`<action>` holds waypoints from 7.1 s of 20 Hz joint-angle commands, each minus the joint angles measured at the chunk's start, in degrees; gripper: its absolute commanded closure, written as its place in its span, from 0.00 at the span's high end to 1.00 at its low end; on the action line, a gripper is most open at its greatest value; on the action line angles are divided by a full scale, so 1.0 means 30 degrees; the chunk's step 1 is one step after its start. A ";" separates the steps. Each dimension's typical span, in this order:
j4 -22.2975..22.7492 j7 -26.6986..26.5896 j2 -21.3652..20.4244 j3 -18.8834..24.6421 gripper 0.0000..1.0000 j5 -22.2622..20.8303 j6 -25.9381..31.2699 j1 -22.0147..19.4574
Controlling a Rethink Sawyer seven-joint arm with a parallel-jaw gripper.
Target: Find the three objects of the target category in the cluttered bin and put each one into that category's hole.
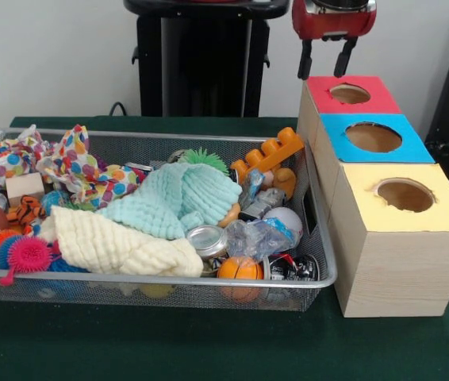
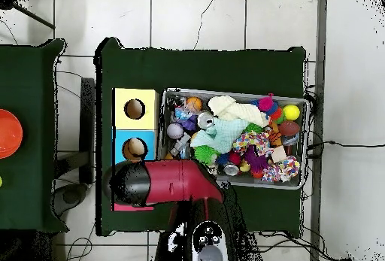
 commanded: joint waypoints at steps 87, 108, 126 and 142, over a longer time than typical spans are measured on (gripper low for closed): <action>-0.1458 0.3039 0.9999 0.0806 1.00 -0.8629 -1.0388 -0.5865; -0.0446 0.3651 1.0392 -0.0201 1.00 -0.6626 -1.2460 -0.4656; -0.2007 0.3450 1.0431 0.0264 1.00 -0.5081 -1.0929 -0.3033; -0.1638 0.3220 1.0550 -0.0338 1.00 -0.4046 -1.0931 -0.2510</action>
